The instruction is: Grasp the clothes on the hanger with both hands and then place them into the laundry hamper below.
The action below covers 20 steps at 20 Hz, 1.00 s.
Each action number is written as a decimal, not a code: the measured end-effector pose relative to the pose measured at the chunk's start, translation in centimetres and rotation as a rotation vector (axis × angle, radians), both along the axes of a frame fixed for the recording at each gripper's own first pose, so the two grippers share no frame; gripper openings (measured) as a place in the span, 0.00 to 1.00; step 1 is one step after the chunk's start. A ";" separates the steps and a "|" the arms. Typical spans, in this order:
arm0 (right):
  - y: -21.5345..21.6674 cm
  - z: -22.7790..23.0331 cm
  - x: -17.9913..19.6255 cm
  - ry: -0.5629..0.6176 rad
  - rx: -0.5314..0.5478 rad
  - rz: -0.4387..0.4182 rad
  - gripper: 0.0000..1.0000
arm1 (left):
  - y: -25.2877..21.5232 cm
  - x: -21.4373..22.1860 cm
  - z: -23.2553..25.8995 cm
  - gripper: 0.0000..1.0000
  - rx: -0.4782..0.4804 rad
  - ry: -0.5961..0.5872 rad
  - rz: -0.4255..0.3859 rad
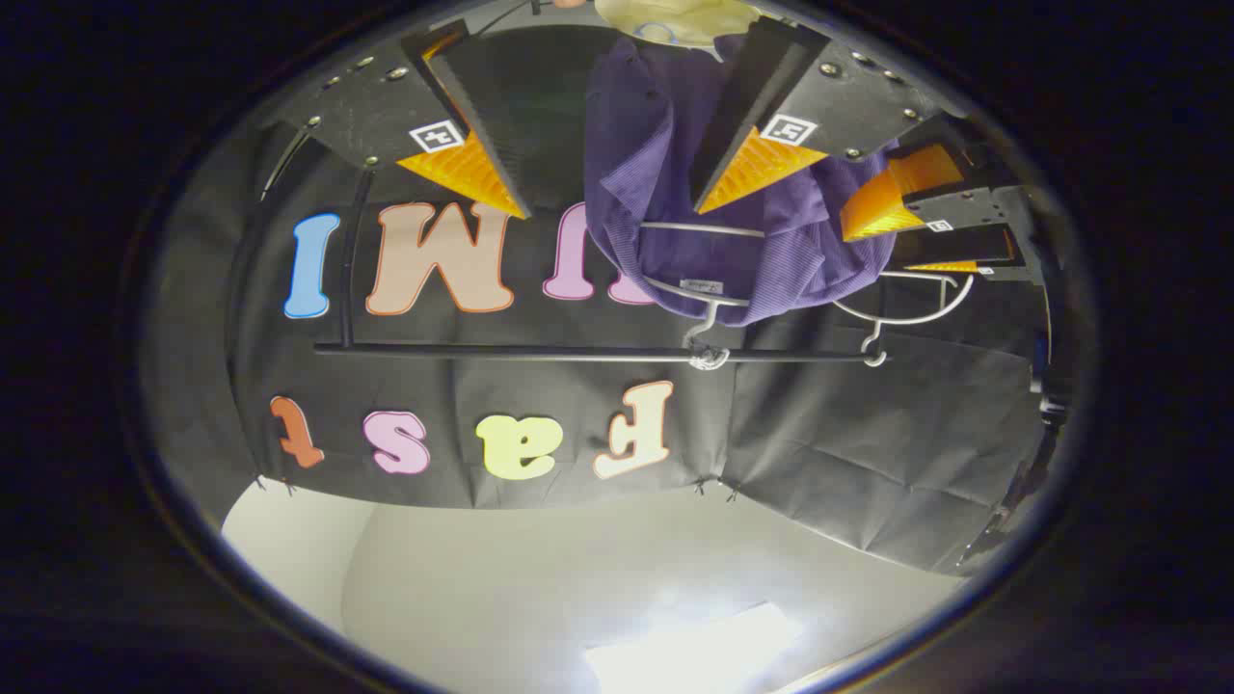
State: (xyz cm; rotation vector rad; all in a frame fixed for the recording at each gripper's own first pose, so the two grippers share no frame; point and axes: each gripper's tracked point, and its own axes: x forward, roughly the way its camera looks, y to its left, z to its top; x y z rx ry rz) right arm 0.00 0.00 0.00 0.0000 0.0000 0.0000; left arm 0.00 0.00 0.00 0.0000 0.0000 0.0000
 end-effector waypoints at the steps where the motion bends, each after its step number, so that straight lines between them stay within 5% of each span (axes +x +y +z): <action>1: 0.0 -0.2 0.2 0.002 -0.005 0.009 0.96 | -0.3 0.1 -0.2 0.95 -0.003 0.007 0.004; 20: -1.8 -0.7 4.8 -0.009 -0.030 0.056 0.96 | -0.7 4.7 -4.5 0.92 0.022 0.118 0.103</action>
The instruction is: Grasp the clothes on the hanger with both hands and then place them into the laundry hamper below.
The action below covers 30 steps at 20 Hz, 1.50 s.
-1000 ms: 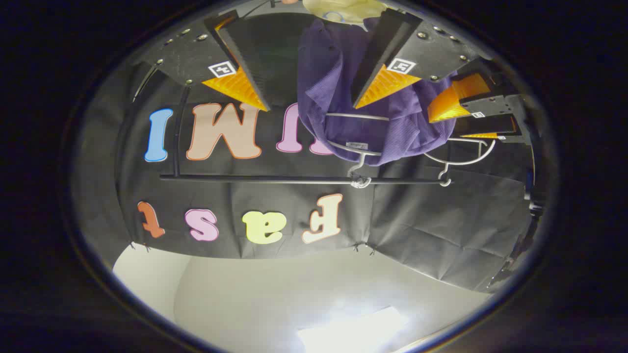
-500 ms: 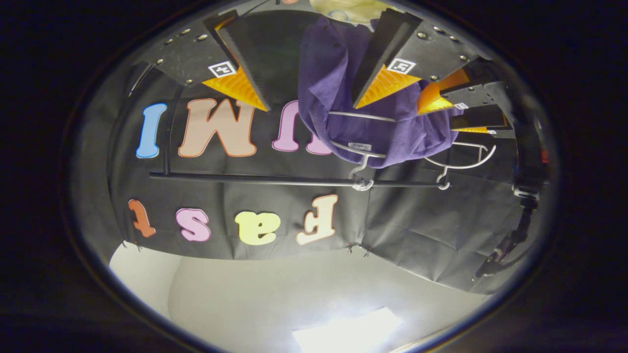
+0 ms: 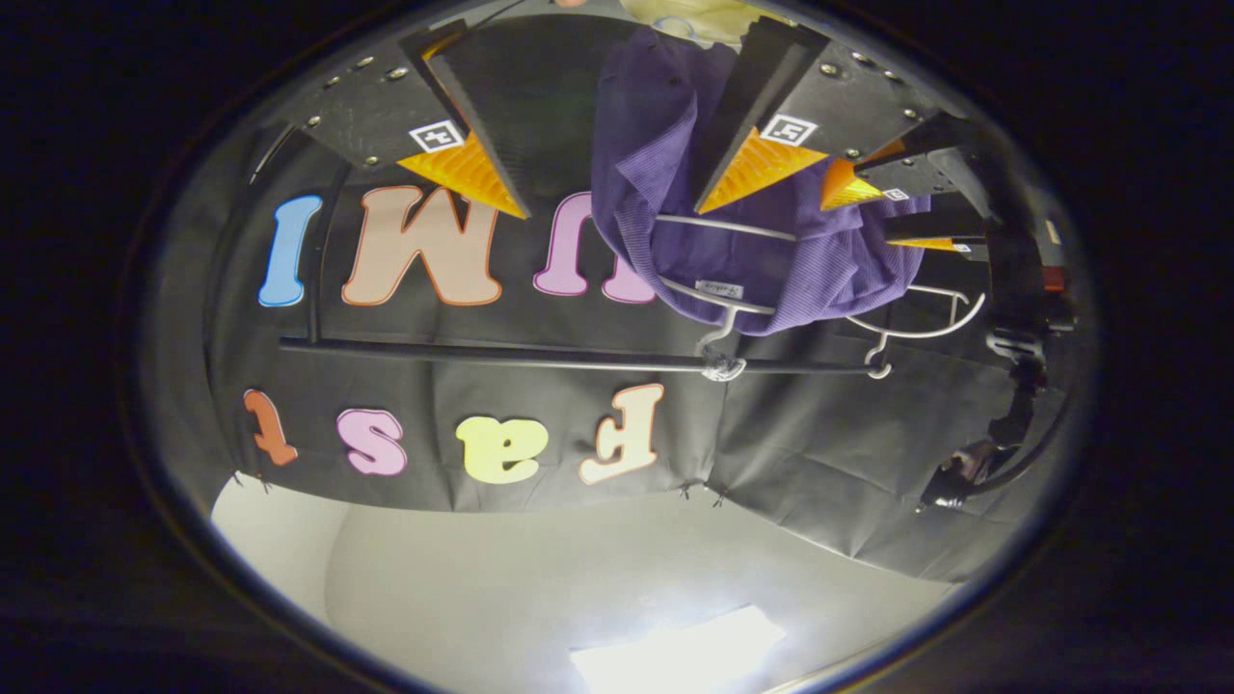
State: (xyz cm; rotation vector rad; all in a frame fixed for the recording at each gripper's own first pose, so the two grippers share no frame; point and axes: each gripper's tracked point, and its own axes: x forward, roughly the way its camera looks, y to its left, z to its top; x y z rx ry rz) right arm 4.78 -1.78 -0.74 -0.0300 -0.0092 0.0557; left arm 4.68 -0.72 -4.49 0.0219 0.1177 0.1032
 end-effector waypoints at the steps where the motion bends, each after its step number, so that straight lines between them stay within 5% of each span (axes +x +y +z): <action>1: -0.1 0.0 0.3 0.001 -0.002 0.002 0.96 | 0.0 0.1 -0.3 0.92 -0.002 0.009 0.005; 18: -1.9 -0.4 1.6 -0.006 -0.024 0.003 0.94 | 1.4 3.1 -5.2 0.92 -0.008 0.111 0.096; 22: -2.3 -0.7 1.6 -0.002 -0.033 -0.002 0.94 | 2.2 3.7 -6.0 0.74 0.003 0.116 0.124; 25: -2.4 -0.8 1.7 0.001 -0.035 0.003 0.96 | 2.4 3.9 -6.2 0.72 0.003 0.114 0.130; 28: -2.2 -1.0 2.0 0.006 -0.035 0.015 0.94 | 2.3 4.2 -6.2 0.55 0.002 0.114 0.120; 30: -1.9 -1.3 1.9 0.009 -0.032 0.023 0.94 | 2.4 4.2 -6.3 0.35 0.013 0.125 0.110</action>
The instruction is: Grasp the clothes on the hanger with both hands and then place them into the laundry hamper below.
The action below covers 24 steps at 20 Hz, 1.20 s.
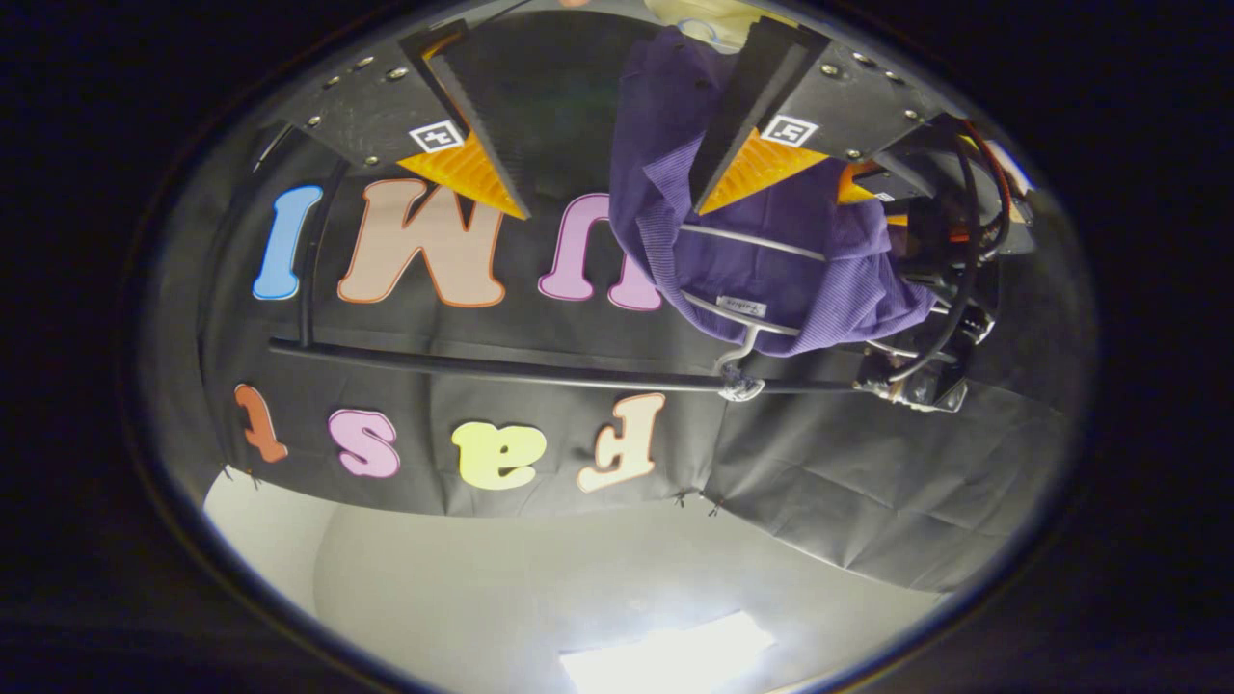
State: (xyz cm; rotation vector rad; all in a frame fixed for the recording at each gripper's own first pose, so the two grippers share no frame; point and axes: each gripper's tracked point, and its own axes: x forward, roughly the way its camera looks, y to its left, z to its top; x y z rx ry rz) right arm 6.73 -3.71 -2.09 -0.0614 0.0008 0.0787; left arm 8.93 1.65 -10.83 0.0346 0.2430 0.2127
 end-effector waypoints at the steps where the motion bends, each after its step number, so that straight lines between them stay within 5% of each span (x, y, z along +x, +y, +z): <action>1: 0.1 0.0 0.1 0.001 0.002 0.004 0.94 | 0.4 0.0 0.0 0.25 0.005 0.000 0.006; 4: 0.4 -0.2 0.4 0.002 0.004 0.016 0.94 | 0.5 -0.3 0.2 0.05 0.004 0.001 0.006; 8: 1.0 -0.7 0.7 0.008 0.008 0.035 0.95 | 0.3 -1.0 0.7 0.00 0.028 0.004 -0.021; 24: 5.2 -3.8 4.3 0.063 0.028 0.138 0.96 | 2.7 -4.7 9.0 0.02 0.028 -0.103 -0.011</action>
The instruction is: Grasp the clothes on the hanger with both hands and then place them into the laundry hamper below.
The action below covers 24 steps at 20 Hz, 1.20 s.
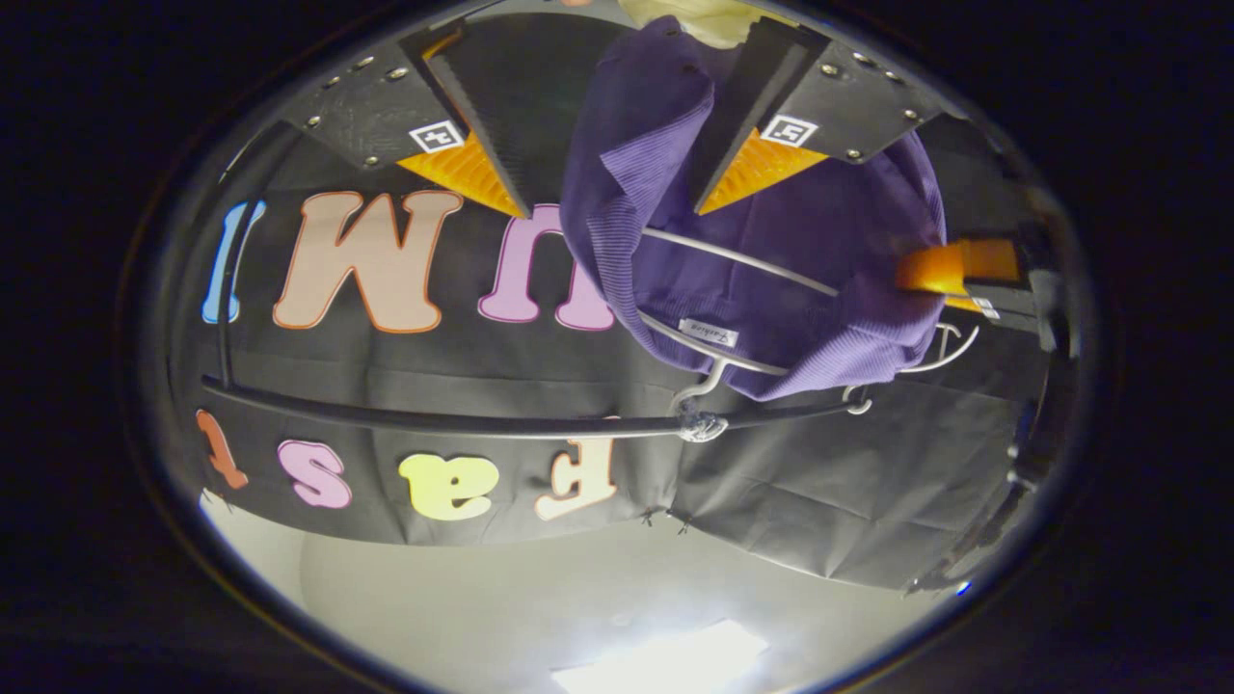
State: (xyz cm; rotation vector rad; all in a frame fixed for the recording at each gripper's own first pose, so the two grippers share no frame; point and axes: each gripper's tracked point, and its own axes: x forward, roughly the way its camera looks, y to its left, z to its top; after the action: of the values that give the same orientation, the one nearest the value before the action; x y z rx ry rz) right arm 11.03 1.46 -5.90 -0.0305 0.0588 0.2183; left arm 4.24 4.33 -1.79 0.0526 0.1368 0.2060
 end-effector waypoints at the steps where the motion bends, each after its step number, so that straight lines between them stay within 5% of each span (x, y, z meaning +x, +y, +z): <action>1: 0.3 -0.2 0.5 0.003 0.001 0.005 0.94 | 0.5 -0.2 0.6 0.01 0.006 -0.012 0.008; 20: 4.8 -6.9 8.2 0.122 0.052 0.009 0.95 | 5.0 -2.4 6.5 0.04 0.069 -0.082 0.114; 24: 4.4 -7.9 8.9 0.146 0.032 -0.006 0.73 | 5.3 -2.4 6.7 0.01 0.076 -0.087 0.117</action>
State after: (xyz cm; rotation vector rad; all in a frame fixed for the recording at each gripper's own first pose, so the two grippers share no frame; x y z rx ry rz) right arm 19.90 5.89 -13.81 0.0171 0.2008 0.2154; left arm 1.87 9.65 4.93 0.1110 0.0455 0.3303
